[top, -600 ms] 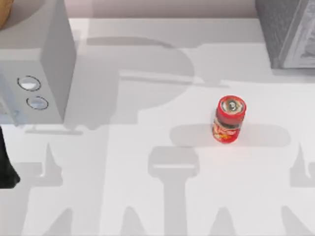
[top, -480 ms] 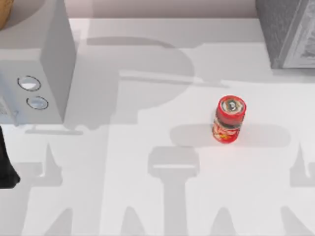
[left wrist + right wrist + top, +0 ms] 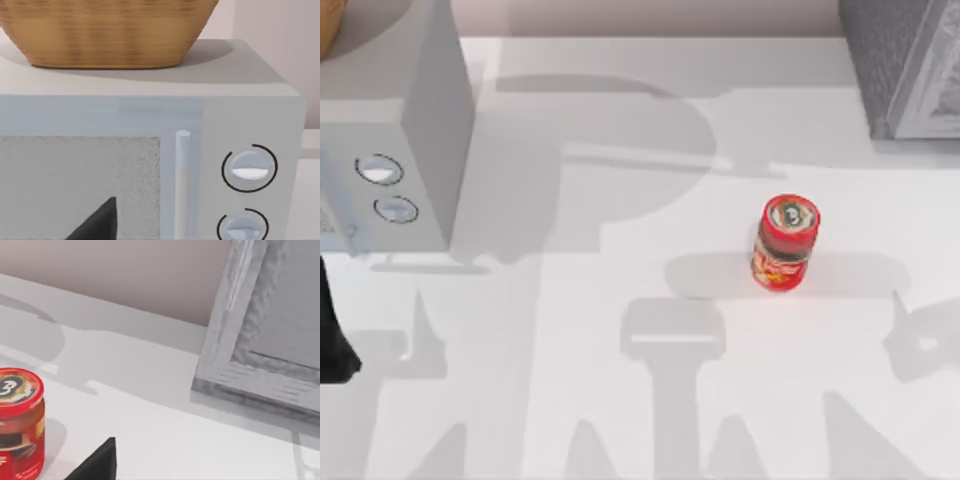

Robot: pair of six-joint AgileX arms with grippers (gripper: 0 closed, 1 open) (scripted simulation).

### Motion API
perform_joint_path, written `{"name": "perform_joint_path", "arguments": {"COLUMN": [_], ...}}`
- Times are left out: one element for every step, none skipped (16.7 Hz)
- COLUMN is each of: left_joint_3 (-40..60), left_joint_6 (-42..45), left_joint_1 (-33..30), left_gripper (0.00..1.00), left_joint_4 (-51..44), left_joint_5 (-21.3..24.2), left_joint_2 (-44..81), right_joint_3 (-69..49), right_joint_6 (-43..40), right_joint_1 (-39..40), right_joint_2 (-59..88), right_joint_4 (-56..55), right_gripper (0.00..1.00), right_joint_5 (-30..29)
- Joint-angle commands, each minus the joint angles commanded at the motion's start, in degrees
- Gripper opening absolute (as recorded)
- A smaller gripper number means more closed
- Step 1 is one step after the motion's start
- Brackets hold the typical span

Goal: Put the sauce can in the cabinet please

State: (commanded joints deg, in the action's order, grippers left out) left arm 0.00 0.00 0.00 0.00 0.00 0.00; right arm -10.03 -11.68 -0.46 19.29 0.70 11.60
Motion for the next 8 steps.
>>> {"name": "perform_joint_path", "arguments": {"left_joint_3": [0.00,0.00,0.00,0.00,0.00,0.00,0.00,0.00], "left_joint_6": [0.00,0.00,0.00,0.00,0.00,0.00,0.00,0.00], "left_joint_1": [0.00,0.00,0.00,0.00,0.00,0.00,0.00,0.00], "left_gripper": [1.00,1.00,1.00,1.00,1.00,1.00,1.00,1.00], "left_joint_4": [0.00,0.00,0.00,0.00,0.00,0.00,0.00,0.00], "left_joint_5": [0.00,0.00,0.00,0.00,0.00,0.00,0.00,0.00], "left_joint_2": [0.00,0.00,0.00,0.00,0.00,0.00,0.00,0.00], "right_joint_3": [-2.24,-4.66,-7.23,-9.91,-12.69,-15.55,-18.48,-21.45], "right_joint_6": [-2.58,-5.33,-8.25,-11.27,-14.38,-17.57,-20.81,-24.08], "right_joint_1": [-0.12,-0.24,-0.34,-0.43,-0.51,-0.58,-0.64,-0.70], "right_joint_2": [4.45,9.26,14.40,19.77,25.36,31.10,36.99,42.98], "right_joint_4": [0.21,0.44,0.69,0.96,1.24,1.53,1.83,2.13], "right_gripper": [1.00,1.00,1.00,1.00,1.00,1.00,1.00,1.00], "right_joint_5": [2.69,5.63,8.83,12.22,15.78,19.49,23.34,27.30]}}
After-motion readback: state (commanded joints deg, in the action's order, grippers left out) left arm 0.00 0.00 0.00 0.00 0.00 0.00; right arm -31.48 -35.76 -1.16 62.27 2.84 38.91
